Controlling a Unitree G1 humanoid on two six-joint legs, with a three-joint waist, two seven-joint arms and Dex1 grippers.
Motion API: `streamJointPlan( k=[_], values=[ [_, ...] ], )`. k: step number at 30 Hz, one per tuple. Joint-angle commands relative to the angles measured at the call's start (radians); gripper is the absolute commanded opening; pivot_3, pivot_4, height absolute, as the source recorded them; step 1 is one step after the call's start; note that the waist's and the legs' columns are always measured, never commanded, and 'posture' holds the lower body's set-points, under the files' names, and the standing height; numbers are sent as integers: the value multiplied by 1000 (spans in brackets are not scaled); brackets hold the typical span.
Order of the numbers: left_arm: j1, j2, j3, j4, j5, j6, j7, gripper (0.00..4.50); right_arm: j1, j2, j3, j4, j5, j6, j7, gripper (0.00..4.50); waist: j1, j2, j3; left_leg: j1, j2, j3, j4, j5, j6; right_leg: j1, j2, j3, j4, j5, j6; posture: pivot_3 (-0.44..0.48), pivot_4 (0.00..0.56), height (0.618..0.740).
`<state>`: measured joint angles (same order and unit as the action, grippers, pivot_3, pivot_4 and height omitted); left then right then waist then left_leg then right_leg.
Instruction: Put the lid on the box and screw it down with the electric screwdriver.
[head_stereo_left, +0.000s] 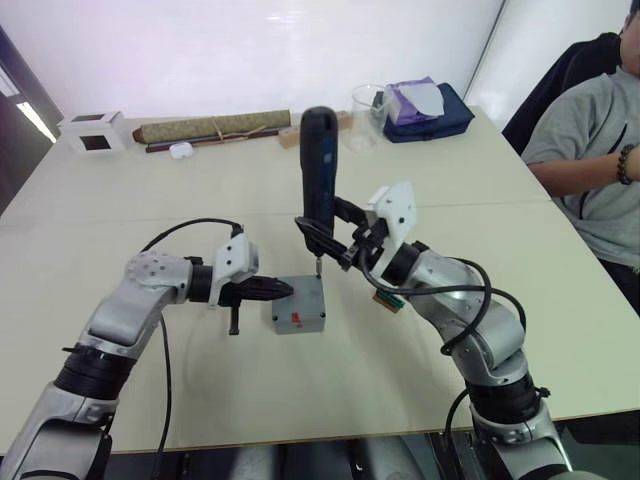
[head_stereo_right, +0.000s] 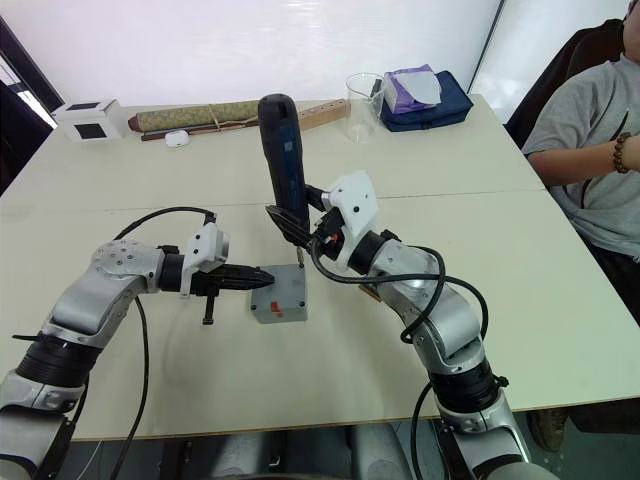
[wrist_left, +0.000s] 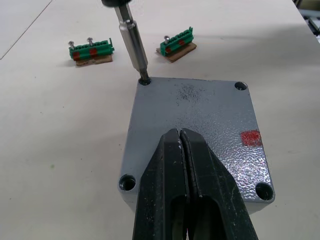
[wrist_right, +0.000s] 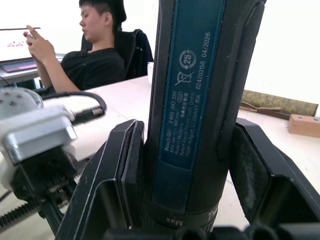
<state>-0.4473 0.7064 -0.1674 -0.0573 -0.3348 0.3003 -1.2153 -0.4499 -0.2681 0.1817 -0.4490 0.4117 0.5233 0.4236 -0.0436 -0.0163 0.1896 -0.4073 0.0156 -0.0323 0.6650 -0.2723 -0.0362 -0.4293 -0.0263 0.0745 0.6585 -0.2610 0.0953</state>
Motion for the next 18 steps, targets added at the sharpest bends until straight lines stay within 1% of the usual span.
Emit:
streamJointPlan(
  k=[1,8,18],
  values=[
    [-4,-2,-12,12,25,6,4,0,-3,12,-17,-28,-11,-52,8,2068,0,0,0,0,0,0,0,0,0,0,0,0,0,0,0,0,150,736],
    [-10,-10,-18,22,29,0,0,0,14,21,-7,-3,-43,-88,21,2068,2,0,0,0,0,0,1,0,0,0,0,0,1,0,0,0,150,736],
    [-17,-16,-29,40,51,-15,3,0,57,13,16,-1,-41,-108,81,2068,1,0,-1,3,0,0,1,0,0,3,0,0,1,0,0,0,150,736]
  ],
)
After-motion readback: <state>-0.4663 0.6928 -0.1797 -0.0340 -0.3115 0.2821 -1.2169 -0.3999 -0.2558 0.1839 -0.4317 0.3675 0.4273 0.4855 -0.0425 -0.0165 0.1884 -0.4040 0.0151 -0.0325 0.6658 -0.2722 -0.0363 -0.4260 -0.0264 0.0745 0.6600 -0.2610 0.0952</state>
